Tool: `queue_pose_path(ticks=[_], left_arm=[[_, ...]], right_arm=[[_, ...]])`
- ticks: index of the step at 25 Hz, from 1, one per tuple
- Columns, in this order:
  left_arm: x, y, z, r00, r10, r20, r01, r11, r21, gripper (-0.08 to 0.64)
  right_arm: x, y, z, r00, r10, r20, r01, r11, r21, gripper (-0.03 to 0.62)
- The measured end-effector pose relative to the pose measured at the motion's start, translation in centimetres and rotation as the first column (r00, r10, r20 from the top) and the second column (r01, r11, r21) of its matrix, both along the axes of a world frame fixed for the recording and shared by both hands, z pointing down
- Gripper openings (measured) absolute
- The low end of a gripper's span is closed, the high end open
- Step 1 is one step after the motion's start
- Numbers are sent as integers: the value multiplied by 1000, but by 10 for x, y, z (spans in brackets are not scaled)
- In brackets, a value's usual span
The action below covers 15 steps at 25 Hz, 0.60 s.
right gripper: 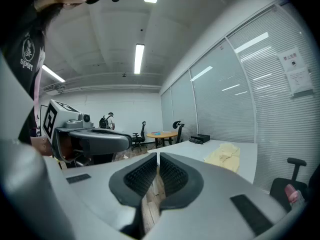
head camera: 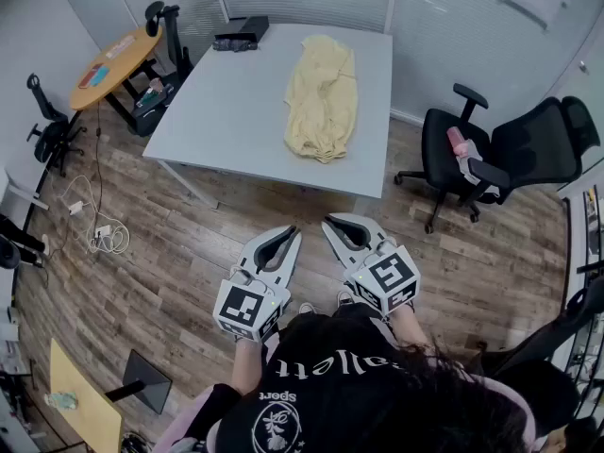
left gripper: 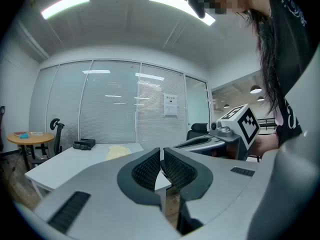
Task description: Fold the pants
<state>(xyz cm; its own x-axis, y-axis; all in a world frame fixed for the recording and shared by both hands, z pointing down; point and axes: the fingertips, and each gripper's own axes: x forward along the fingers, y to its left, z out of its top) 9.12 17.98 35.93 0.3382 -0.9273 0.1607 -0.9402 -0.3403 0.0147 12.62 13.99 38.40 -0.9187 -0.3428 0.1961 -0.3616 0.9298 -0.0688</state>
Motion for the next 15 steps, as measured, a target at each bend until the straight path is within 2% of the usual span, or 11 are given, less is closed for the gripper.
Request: queue_pose_path(ticks=[6, 15], left_arm=[[0, 4, 1, 1000, 14, -4, -14, 1000, 3, 44], [-23, 18, 7, 1000, 20, -14, -20, 1000, -16, 44]], right_arm=[[-6, 3, 4, 1000, 2, -10, -2, 1000, 2, 32], [-24, 15, 7, 1000, 17, -14, -17, 1000, -2, 32]])
